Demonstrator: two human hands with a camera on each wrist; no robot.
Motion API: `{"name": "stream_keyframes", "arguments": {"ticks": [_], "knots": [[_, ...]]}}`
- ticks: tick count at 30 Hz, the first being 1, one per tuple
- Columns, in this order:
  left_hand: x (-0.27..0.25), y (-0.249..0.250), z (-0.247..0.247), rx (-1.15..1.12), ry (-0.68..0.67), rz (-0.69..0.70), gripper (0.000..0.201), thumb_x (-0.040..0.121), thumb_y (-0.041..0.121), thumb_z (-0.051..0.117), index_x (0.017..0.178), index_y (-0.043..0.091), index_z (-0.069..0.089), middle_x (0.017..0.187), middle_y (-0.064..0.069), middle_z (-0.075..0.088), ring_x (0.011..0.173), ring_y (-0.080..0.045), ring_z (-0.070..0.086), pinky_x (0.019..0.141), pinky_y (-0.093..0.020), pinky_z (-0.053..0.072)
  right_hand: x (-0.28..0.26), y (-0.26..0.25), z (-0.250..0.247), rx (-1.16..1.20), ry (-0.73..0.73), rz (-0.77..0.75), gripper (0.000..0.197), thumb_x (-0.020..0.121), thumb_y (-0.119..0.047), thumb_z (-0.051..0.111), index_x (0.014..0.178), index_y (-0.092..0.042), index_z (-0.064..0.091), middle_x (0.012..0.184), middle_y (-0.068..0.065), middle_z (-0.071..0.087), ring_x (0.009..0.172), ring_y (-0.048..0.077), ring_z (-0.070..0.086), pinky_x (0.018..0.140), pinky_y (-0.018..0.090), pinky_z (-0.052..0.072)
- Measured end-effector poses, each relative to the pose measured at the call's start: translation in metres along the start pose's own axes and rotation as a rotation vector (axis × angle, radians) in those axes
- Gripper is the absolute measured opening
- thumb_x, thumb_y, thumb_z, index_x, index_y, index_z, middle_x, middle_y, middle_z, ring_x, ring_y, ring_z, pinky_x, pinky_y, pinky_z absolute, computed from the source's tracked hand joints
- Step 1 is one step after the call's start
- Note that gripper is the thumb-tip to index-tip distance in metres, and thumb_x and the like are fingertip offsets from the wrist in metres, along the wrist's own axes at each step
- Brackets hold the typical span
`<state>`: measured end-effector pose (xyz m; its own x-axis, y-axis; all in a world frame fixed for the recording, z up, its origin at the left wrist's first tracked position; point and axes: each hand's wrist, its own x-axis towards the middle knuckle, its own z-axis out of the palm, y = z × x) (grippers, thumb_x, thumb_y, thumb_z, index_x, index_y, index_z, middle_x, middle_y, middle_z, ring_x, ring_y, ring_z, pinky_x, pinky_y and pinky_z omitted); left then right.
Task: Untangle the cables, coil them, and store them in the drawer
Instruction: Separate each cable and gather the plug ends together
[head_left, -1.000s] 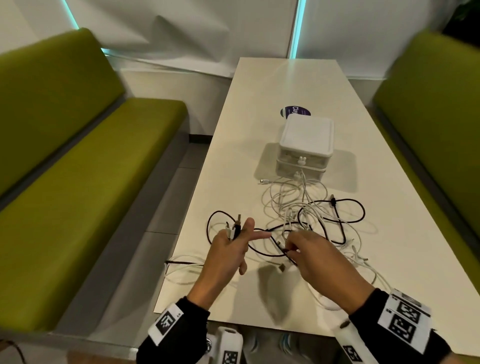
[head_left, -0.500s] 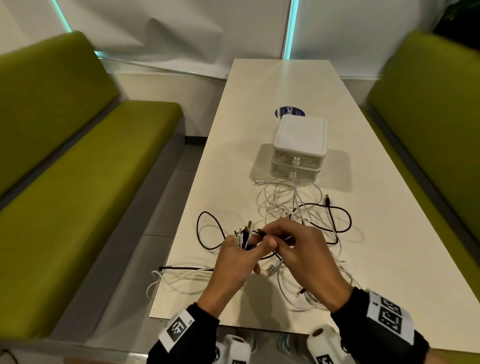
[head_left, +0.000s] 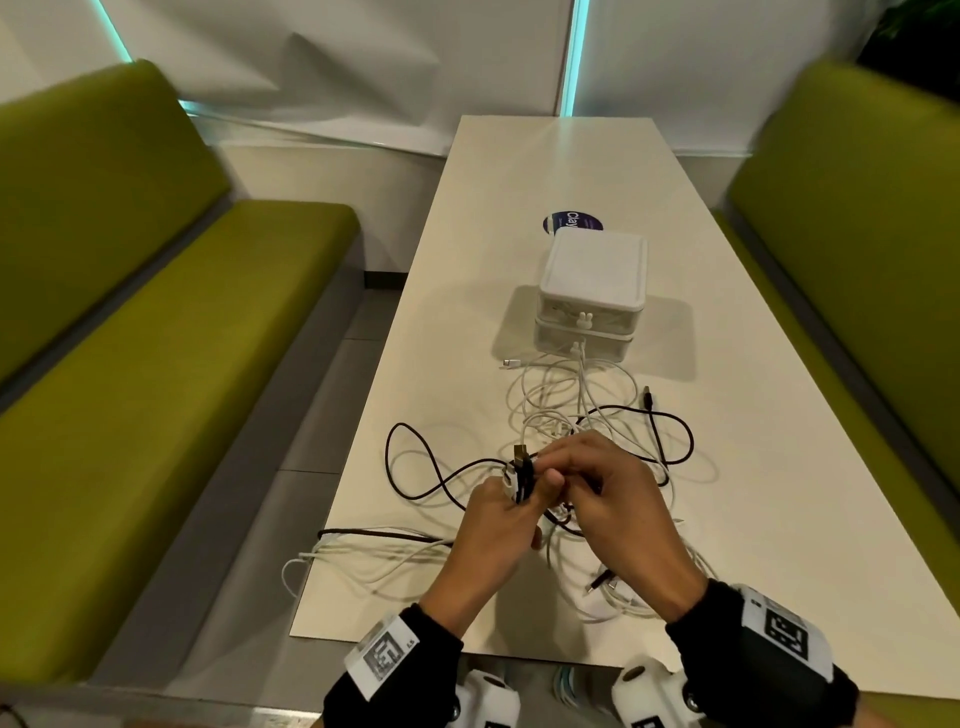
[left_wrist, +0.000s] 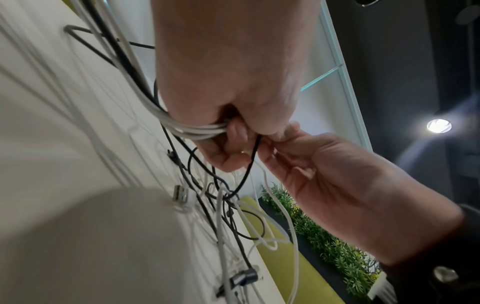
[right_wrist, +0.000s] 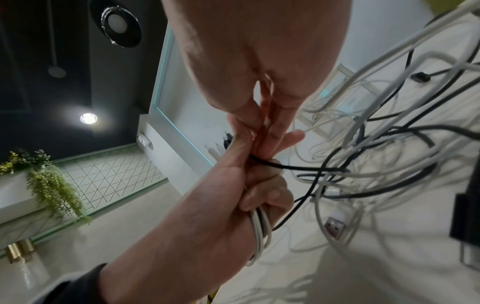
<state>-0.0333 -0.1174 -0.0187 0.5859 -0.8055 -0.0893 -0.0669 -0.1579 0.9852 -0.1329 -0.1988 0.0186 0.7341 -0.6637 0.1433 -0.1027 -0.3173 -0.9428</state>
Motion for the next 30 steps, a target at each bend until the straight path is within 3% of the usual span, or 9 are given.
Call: {"name": "stream_keyframes", "arguments": {"ticks": [4,7,9,13,19,21,24,27,30], "knots": [[-0.001,0.003,0.002,-0.054,0.053,-0.001,0.046,0.08,0.059,0.047,0.084,0.022,0.074,0.065,0.006,0.072,0.049,-0.003,0.058,0.053,-0.018,0.046,-0.001,0.002,-0.005,0.06,0.011,0.045,0.035,0.093,0.009,0.05,0.096,-0.019,0.071,0.105,0.002,0.064,0.08,0.01,0.071,0.071,0.024,0.058],[0.0,0.006,0.0,-0.085,0.149,0.019,0.05,0.086,0.056,0.043,0.092,0.021,0.077,0.065,0.022,0.067,0.063,0.006,0.059,0.066,-0.01,0.044,-0.007,0.006,-0.006,-0.018,0.034,0.037,0.031,0.091,0.004,0.053,0.099,-0.023,0.065,0.106,-0.004,0.066,0.081,0.01,0.071,0.073,0.025,0.057],[0.0,0.008,-0.002,-0.08,0.187,0.05,0.054,0.086,0.057,0.041,0.09,0.016,0.076,0.069,0.024,0.066,0.073,0.009,0.06,0.07,-0.007,0.041,-0.012,0.007,-0.006,-0.111,0.006,-0.02,0.029,0.088,0.002,0.057,0.098,-0.024,0.064,0.104,-0.01,0.065,0.088,0.006,0.067,0.076,0.023,0.055],[-0.004,0.008,0.0,-0.147,0.235,0.064,0.054,0.09,0.054,0.037,0.084,0.017,0.076,0.082,0.017,0.069,0.081,0.0,0.063,0.081,-0.019,0.045,-0.012,0.011,-0.006,-0.355,-0.04,-0.148,0.025,0.087,-0.007,0.06,0.101,-0.027,0.053,0.102,-0.012,0.057,0.096,0.004,0.058,0.08,0.024,0.05],[-0.007,0.002,0.0,-0.293,0.296,0.009,0.056,0.09,0.059,0.034,0.092,0.025,0.079,0.09,0.006,0.072,0.089,-0.016,0.067,0.094,-0.035,0.051,-0.01,0.026,-0.003,-0.427,-0.094,-0.107,0.029,0.089,-0.015,0.06,0.109,-0.028,0.044,0.106,-0.009,0.056,0.1,0.004,0.056,0.084,0.029,0.049],[-0.007,0.005,0.0,-0.344,0.291,0.011,0.061,0.091,0.057,0.034,0.084,0.017,0.079,0.082,-0.008,0.071,0.083,-0.016,0.068,0.09,-0.033,0.052,-0.011,0.03,-0.002,-0.471,-0.161,-0.106,0.027,0.09,-0.019,0.06,0.112,-0.028,0.048,0.109,-0.009,0.058,0.1,0.005,0.057,0.085,0.027,0.048],[-0.008,0.013,0.0,-0.385,0.29,0.043,0.069,0.091,0.054,0.033,0.068,0.001,0.071,0.06,-0.019,0.052,0.058,-0.015,0.059,0.068,-0.02,0.051,-0.01,0.036,0.002,-0.64,-0.248,-0.171,0.023,0.09,-0.031,0.061,0.112,-0.028,0.057,0.107,-0.009,0.059,0.097,0.012,0.056,0.082,0.03,0.046],[-0.009,0.019,-0.002,-0.382,0.251,0.052,0.071,0.09,0.057,0.033,0.062,-0.001,0.062,0.049,-0.011,0.031,0.048,-0.02,0.045,0.052,-0.021,0.043,-0.007,0.04,0.007,-0.734,-0.233,-0.198,0.014,0.092,-0.033,0.058,0.105,-0.028,0.06,0.101,-0.007,0.056,0.095,0.015,0.053,0.074,0.032,0.049],[-0.009,0.023,-0.004,-0.404,0.237,0.04,0.067,0.087,0.059,0.036,0.06,0.003,0.059,0.045,-0.002,0.026,0.047,-0.018,0.036,0.05,-0.022,0.033,-0.002,0.041,0.008,-0.859,-0.256,-0.229,0.016,0.087,-0.025,0.06,0.103,-0.025,0.057,0.098,-0.004,0.053,0.092,0.019,0.052,0.064,0.036,0.051]]}}
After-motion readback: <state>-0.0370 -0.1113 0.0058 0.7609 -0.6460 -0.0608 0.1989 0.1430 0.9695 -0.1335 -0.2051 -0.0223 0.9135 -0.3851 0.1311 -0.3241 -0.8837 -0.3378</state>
